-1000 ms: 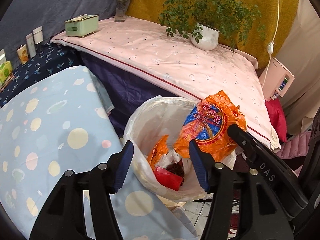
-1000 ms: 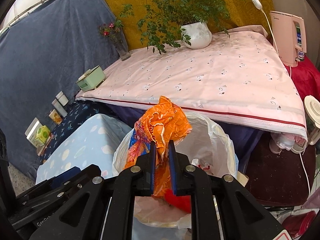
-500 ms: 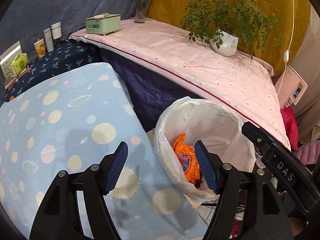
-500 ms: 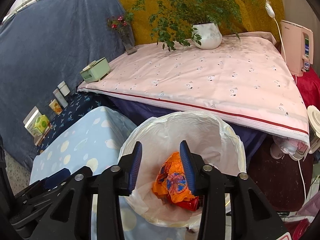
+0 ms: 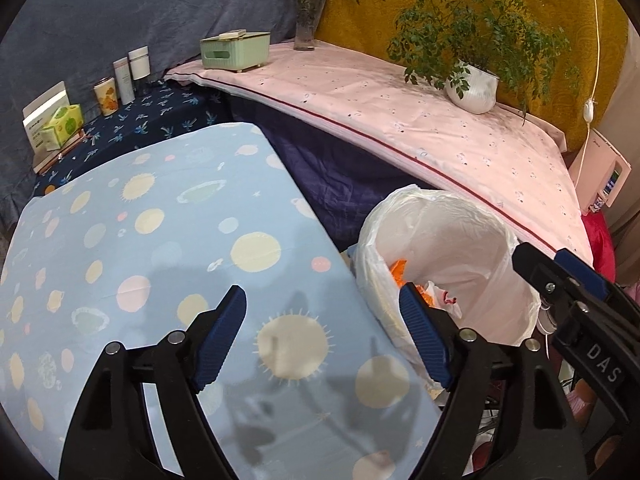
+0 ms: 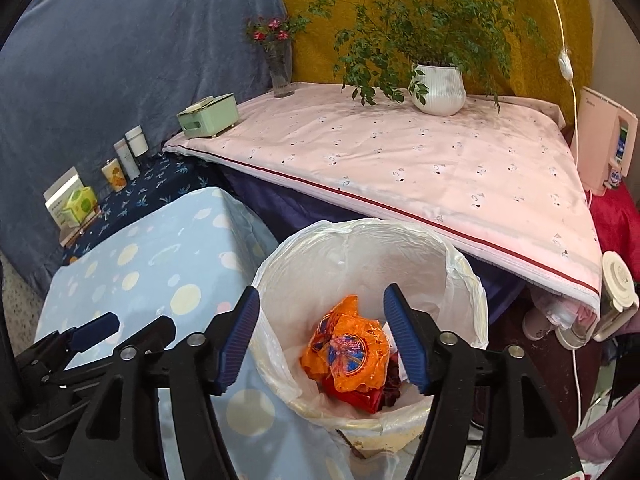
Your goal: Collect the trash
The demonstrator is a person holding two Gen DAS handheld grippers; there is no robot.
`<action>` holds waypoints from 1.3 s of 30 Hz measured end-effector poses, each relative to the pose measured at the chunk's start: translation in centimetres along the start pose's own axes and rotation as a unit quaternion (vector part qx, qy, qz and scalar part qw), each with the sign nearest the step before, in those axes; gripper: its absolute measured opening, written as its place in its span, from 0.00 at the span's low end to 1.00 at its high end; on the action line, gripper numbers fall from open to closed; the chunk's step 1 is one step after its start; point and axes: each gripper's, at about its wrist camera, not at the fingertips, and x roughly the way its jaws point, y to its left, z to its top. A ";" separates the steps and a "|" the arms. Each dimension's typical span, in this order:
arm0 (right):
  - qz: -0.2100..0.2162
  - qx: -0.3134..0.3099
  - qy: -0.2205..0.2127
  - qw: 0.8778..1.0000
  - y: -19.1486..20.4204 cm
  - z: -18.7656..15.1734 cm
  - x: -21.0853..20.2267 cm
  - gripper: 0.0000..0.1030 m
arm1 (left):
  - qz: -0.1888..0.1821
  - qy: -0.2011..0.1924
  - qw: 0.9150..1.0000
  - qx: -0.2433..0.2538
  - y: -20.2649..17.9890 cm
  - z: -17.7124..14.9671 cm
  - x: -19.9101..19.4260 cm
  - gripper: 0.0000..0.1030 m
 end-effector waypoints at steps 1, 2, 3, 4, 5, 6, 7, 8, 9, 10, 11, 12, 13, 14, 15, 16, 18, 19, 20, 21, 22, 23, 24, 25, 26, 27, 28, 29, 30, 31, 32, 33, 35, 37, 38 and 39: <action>-0.002 -0.002 0.000 1.000 0.1 -0.2 -0.1 0.65 | 0.003 0.001 1.000 -0.001 0.2 -0.3 0.0 0.76; -0.004 -0.005 0.001 1.000 0.2 -0.3 -0.1 0.66 | 0.006 0.001 1.000 -0.002 0.4 -0.5 -0.1 0.77; -0.007 -0.008 0.002 1.000 0.3 -0.5 -0.2 0.68 | 0.008 0.002 1.000 -0.002 0.5 -0.8 -0.1 0.77; -0.008 -0.009 0.004 1.000 0.3 -0.7 -0.2 0.69 | 0.011 0.003 1.000 -0.002 0.7 -1.0 -0.1 0.77; -0.008 -0.010 0.006 1.000 0.4 -0.8 -0.3 0.70 | 0.012 0.004 1.000 -0.003 0.8 -1.1 -0.1 0.77; -0.008 -0.011 0.007 1.000 0.4 -1.0 -0.3 0.73 | 0.014 0.006 1.000 -0.003 0.9 -1.3 -0.1 0.78; -0.009 -0.011 0.008 1.000 0.3 -1.2 -0.3 0.79 | 0.016 0.006 1.000 -0.004 1.0 -1.6 -0.1 0.79; -0.010 -0.013 0.011 1.000 0.3 -1.4 -0.3 0.82 | 0.019 0.006 1.000 -0.004 1.1 -1.8 -0.2 0.81; -0.010 -0.016 0.014 1.000 0.4 -1.5 -0.3 0.83 | 0.022 0.005 1.000 -0.003 1.1 -2.0 -0.2 0.82; -0.011 -0.020 0.017 1.000 0.4 -1.7 -0.2 0.83 | 0.024 0.005 1.000 -0.001 1.2 -2.2 -0.3 0.83; -0.012 -0.024 0.020 0.999 0.4 -1.9 -0.1 0.83 | 0.026 0.005 1.000 0.001 1.2 -2.4 -0.3 0.83; -0.014 -0.028 0.025 0.999 0.4 -2.1 0.0 0.84 | 0.028 0.006 1.000 0.004 1.2 -2.6 -0.3 0.84; -0.015 -0.029 0.027 0.999 0.4 -2.3 0.0 0.89 | 0.031 0.007 0.999 0.006 1.2 -2.8 -0.2 0.84; -0.015 -0.030 0.029 0.999 0.3 -2.5 0.0 0.92 | 0.032 0.008 0.999 0.007 1.2 -3.0 -0.2 0.84; -0.016 -0.029 0.031 0.999 0.3 -2.7 0.0 0.94 | 0.032 0.010 0.999 0.008 1.2 -3.2 -0.2 0.84; -0.019 -0.029 0.032 0.999 0.2 -3.0 0.0 0.93 | 0.032 0.012 0.999 0.007 1.3 -3.4 -0.2 0.84; -0.022 -0.028 0.035 0.999 0.0 -3.4 -0.1 0.93 | 0.034 0.015 0.999 0.006 1.4 -3.8 -0.1 0.85; -0.023 -0.029 0.035 0.999 -0.1 -3.5 -0.1 0.93 | 0.035 0.017 0.999 0.006 1.4 -4.0 -0.1 0.85; -0.025 -0.031 0.035 0.999 -0.2 -3.6 -0.2 0.93 | 0.035 0.018 0.999 0.006 1.4 -4.2 0.0 0.85; -0.028 -0.033 0.035 0.998 -0.2 -3.7 -0.2 0.93 | 0.036 0.020 0.999 0.005 1.4 -4.2 0.0 0.86; -0.030 -0.035 0.034 0.998 -0.2 -3.8 -0.3 0.93 | 0.037 0.021 0.999 0.005 1.5 -4.3 0.0 0.86; -0.032 -0.037 0.033 0.998 -0.2 -3.8 -0.4 0.93 | 0.038 0.021 0.999 0.004 1.5 -4.4 0.0 0.86; -0.035 -0.038 0.031 0.998 -0.3 -3.9 -0.5 0.93 | 0.038 0.021 0.999 0.004 1.4 -4.5 0.0 0.87; -0.037 -0.040 0.029 0.998 -0.3 -4.0 -0.7 0.93 | 0.039 0.020 0.999 0.004 1.4 -4.5 -0.1 0.87; -0.040 -0.042 0.027 0.998 -0.3 -4.0 -0.8 0.93 | 0.041 0.019 0.999 0.004 1.3 -4.5 -0.1 0.87; -0.042 -0.045 0.026 0.998 -0.4 -4.1 -0.9 0.93 | 0.043 0.018 0.999 0.005 1.2 -4.5 -0.2 0.88; -0.045 -0.049 0.024 0.998 -0.3 -4.0 -1.0 0.93 | 0.044 0.017 0.999 0.006 1.1 -4.5 -0.2 0.88; -0.047 -0.052 0.021 0.997 -0.2 -4.1 -1.1 0.93 | 0.046 0.017 0.999 0.006 1.1 -4.5 -0.3 0.88; -0.047 -0.054 0.019 0.997 -0.2 -4.1 -1.3 0.93 | 0.047 0.016 0.999 0.006 1.1 -4.5 -0.3 0.88; -0.049 -0.054 0.018 0.997 -0.2 -4.1 -1.4 0.93 | 0.046 0.017 0.999 0.005 1.0 -4.5 -0.4 0.89; -0.050 -0.055 0.017 0.997 -0.2 -4.1 -1.5 0.93 | 0.045 0.017 0.999 0.005 1.0 -4.5 -0.5 0.89; -0.050 -0.056 0.014 0.997 -0.2 -4.2 -1.7 0.93 | 0.045 0.016 0.999 0.005 1.0 -4.5 -0.6 0.89; -0.051 -0.057 0.012 0.997 -0.3 -4.3 -2.0 0.93 | 0.047 0.011 0.999 0.006 0.9 -4.6 -0.8 0.89; -0.052 -0.057 0.012 0.997 -0.3 -4.4 -2.2 0.93 | 0.047 0.009 0.999 0.007 0.8 -4.6 -1.0 0.89; -0.052 -0.058 0.012 0.997 -0.3 -4.5 -2.3 0.93 | 0.047 0.007 0.999 0.006 0.7 -4.6 -1.1 0.89; -0.053 -0.060 0.011 0.997 -0.3 -4.5 -2.3 0.93 | 0.048 0.006 0.999 0.007 0.7 -4.6 -1.1 0.89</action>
